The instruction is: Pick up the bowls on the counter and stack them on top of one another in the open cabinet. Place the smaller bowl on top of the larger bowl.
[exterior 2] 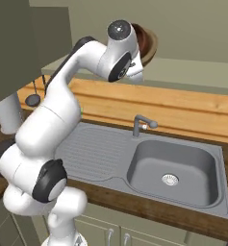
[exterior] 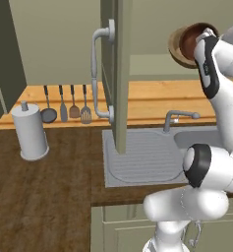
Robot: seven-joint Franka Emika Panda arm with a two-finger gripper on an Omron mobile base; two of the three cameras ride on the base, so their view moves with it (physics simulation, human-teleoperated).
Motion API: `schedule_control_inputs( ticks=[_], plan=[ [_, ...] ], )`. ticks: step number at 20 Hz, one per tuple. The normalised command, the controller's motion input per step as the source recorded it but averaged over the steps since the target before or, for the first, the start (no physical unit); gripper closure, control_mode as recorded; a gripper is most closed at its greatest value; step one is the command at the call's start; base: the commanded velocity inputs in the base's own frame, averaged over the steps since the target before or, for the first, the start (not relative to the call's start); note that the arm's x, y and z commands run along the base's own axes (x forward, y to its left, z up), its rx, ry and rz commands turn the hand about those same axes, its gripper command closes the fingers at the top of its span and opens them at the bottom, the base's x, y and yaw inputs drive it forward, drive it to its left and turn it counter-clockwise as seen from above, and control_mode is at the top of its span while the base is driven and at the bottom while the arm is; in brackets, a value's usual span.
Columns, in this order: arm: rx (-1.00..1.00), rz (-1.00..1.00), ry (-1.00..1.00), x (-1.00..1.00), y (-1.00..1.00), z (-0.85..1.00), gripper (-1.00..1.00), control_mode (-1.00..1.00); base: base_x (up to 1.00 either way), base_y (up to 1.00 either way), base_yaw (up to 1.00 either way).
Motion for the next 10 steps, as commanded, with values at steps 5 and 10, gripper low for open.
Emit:
schedule_control_inputs(
  ticks=[5,10],
  plan=[
    [0.00,-0.03,0.00,0.85,0.00,0.00,-1.00,-1.00,0.00,0.00,0.00],
    [0.00,-0.02,-0.02,0.54,0.00,0.00,-1.00,-1.00,0.00,0.00,0.00]
  ],
)
